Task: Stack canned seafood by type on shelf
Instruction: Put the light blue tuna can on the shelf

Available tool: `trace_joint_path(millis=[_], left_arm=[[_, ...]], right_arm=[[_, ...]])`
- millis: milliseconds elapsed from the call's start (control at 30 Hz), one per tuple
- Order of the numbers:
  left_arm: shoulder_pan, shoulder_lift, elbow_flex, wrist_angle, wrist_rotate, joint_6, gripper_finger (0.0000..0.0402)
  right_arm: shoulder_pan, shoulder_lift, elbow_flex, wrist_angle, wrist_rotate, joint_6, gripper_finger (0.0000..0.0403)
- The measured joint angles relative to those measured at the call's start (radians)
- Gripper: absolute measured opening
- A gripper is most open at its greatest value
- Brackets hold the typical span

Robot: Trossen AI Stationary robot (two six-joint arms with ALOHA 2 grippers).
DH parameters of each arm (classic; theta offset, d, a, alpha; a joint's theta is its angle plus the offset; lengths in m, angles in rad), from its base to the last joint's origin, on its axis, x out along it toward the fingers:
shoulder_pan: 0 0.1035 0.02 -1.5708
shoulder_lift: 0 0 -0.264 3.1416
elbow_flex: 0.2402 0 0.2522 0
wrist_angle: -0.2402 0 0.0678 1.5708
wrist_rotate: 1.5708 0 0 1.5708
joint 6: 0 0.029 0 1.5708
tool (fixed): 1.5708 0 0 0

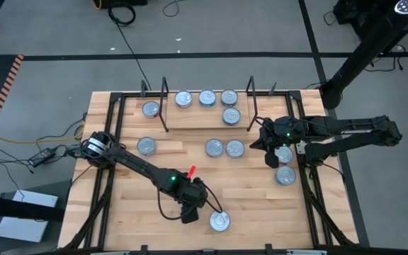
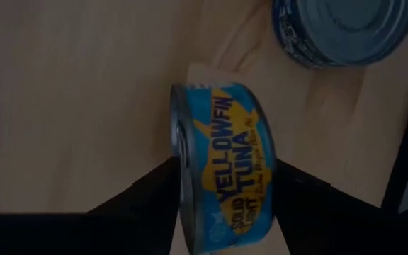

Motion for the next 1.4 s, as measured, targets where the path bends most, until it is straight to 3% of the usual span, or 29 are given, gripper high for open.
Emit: trace_joint_path(millis=[333, 600, 800, 1100, 1400], left_arm=[[0.001, 0.000, 0.039, -0.055, 0.011, 0.008, 0.0144], [0.069, 0.000, 0.131, -0.231, -0.006, 0.095, 0.0142], [0.209, -0.001, 0.201, -0.316, -0.143, 0.205, 0.0142], [0.438, -0.001, 0.276, -0.315, -0.443, 0.418, 0.0142], [0.579, 0.042, 0.274, -0.189, -0.513, 0.666, 0.0142]], right_arm=[[-0.006, 0.000, 0.000, 0.000, 0.000, -0.007, 0.0009], [-0.006, 0.000, 0.000, 0.000, 0.022, -0.026, 0.0009], [-0.006, 0.000, 0.000, 0.000, 0.032, 0.005, 0.0009], [-0.004, 0.000, 0.000, -0.002, 0.067, 0.045, 0.0008], [-0.006, -0.001, 0.000, 0.000, 0.175, 0.074, 0.0008]])
